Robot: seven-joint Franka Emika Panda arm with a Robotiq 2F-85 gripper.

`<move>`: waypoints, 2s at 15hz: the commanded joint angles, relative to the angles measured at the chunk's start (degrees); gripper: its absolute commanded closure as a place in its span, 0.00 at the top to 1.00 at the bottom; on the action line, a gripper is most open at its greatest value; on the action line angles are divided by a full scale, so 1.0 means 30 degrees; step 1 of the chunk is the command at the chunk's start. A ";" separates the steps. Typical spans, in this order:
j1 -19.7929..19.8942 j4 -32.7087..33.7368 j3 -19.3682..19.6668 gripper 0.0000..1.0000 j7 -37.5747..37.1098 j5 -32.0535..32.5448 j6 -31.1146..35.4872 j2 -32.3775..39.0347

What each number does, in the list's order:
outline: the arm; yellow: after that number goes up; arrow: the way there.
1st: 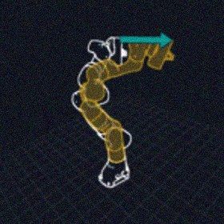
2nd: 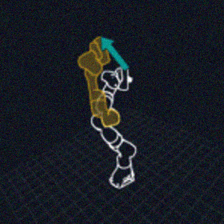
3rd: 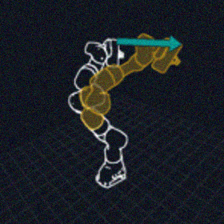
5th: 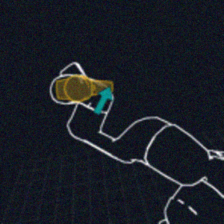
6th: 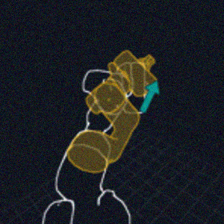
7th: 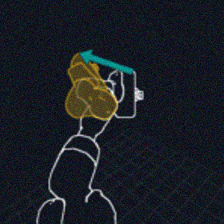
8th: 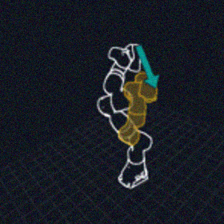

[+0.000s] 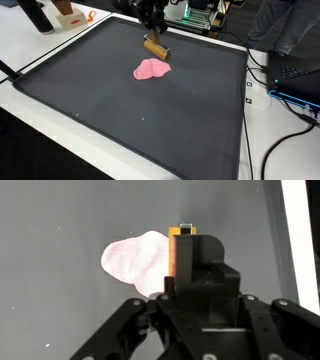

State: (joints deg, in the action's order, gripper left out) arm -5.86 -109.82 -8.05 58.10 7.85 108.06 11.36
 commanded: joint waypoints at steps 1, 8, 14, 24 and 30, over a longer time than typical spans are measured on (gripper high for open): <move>0.0006 -0.0781 -0.0103 0.23 0.1205 0.1214 0.1264 0.0081; 0.0379 -0.1688 -0.0100 0.23 0.4500 0.0949 0.3427 0.0422; 0.0450 -0.1776 0.0004 0.23 0.5788 0.1079 0.3884 0.0821; 0.0666 -0.1844 0.0386 0.23 0.5171 0.1184 0.7029 0.1268; 0.0912 -0.1918 0.0538 0.23 0.4620 0.0898 0.7995 0.1322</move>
State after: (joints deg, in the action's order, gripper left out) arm -3.63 -114.40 -6.80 73.04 10.10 129.71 14.74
